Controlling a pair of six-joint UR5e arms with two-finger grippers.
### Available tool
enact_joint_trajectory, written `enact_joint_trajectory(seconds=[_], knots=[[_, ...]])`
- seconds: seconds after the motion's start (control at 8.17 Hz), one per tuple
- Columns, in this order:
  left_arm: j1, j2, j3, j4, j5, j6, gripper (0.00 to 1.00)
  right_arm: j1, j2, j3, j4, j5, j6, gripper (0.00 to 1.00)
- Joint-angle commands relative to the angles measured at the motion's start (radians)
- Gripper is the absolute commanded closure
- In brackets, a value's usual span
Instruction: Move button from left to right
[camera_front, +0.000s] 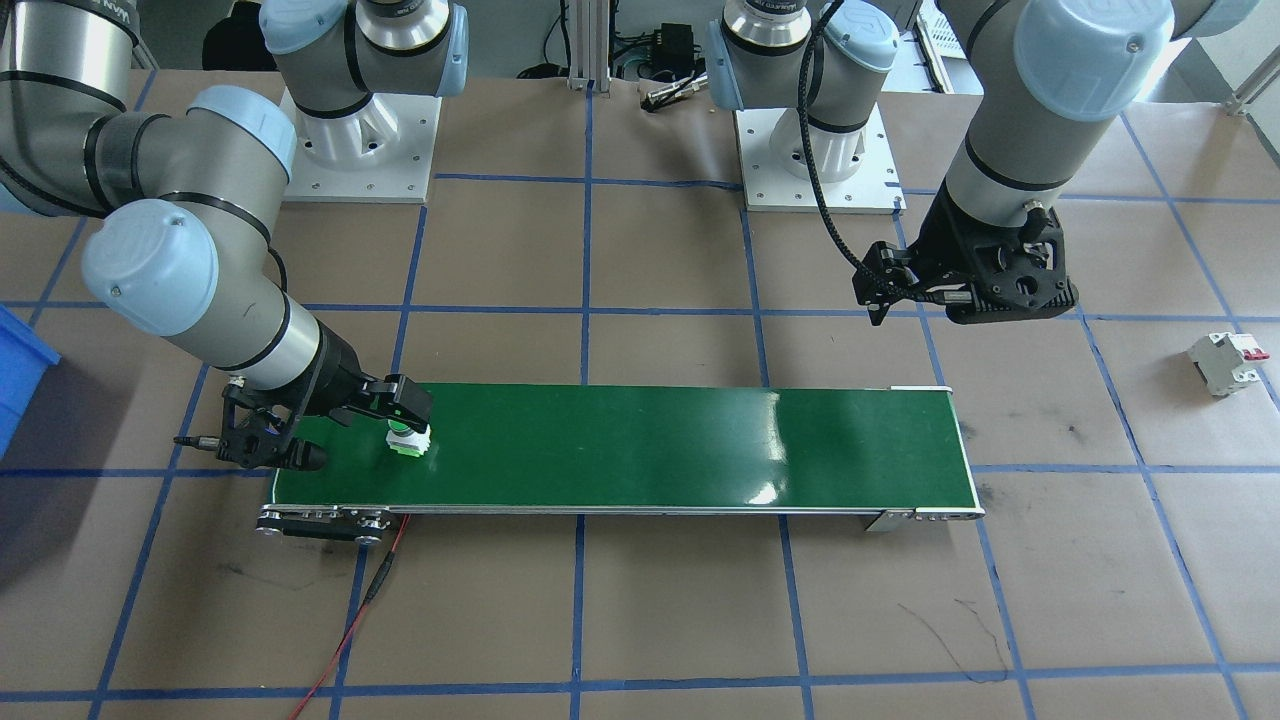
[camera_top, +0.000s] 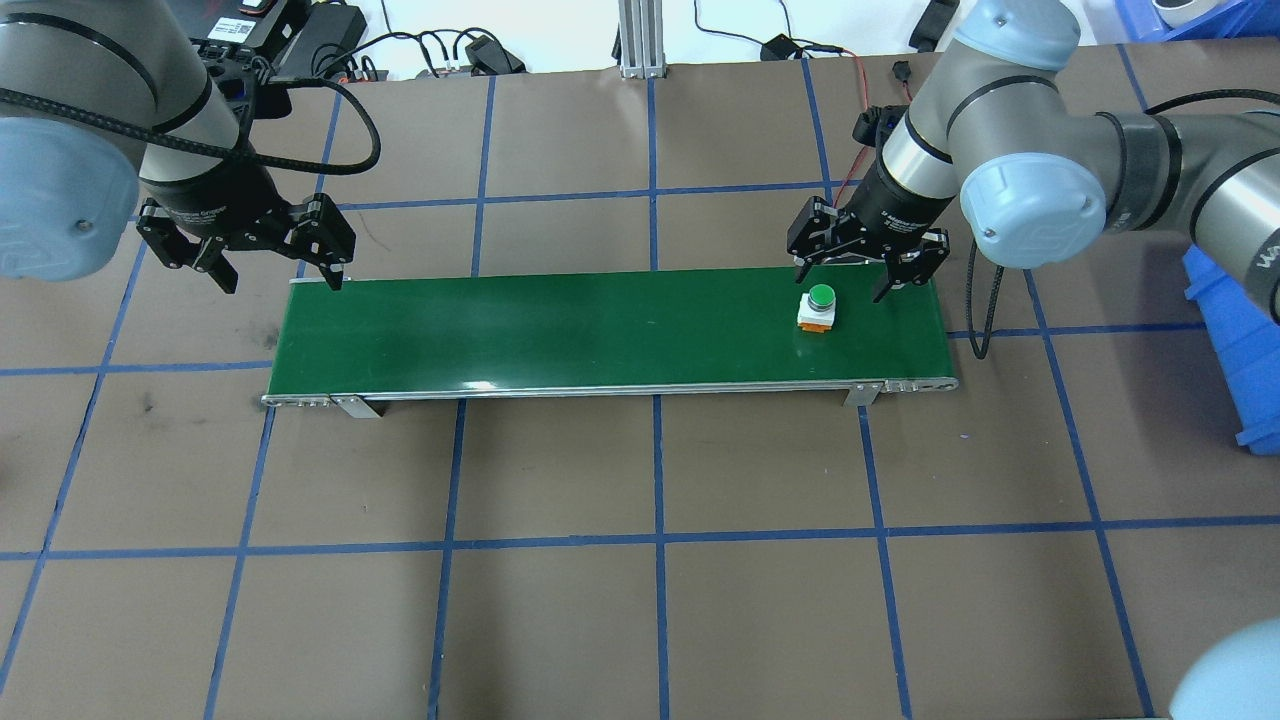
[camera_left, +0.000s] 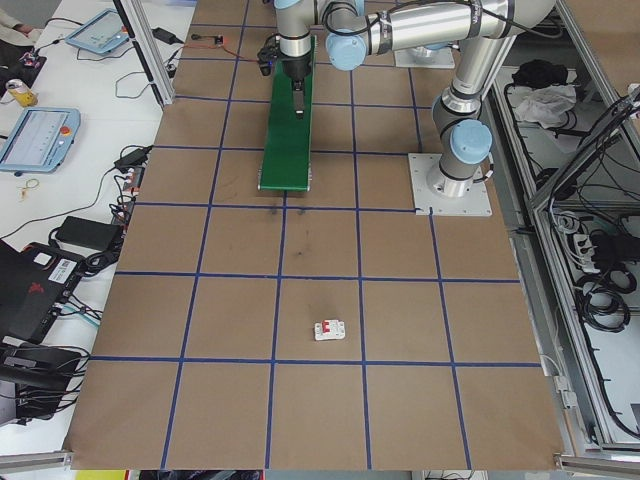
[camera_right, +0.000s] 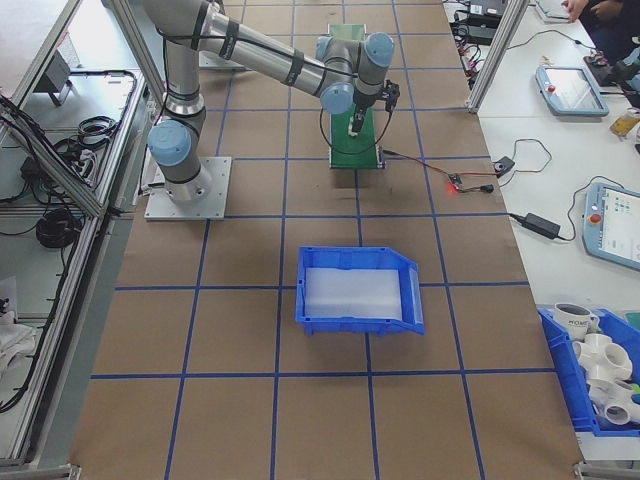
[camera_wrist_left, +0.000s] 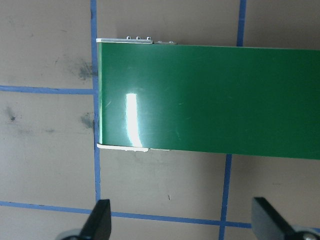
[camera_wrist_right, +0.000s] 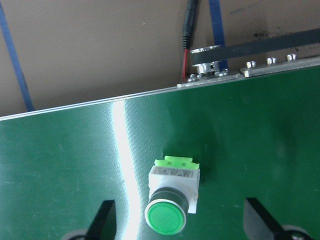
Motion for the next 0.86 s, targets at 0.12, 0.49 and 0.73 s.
enact_joint_trajectory(seconds=[0.12, 0.49, 0.73], knots=[[0.000, 0.000, -0.001, 0.000, -0.001, -0.001, 0.00, -0.001, 0.024, -0.002, 0.001, -0.109, -0.063, 0.70], [0.000, 0.000, -0.001, 0.000, 0.001, -0.001, 0.00, -0.027, 0.014, -0.014, 0.012, -0.181, -0.214, 1.00], [0.000, 0.000, -0.001, 0.000, 0.001, 0.001, 0.00, -0.121, 0.006, -0.064, 0.036, -0.224, -0.336, 1.00]])
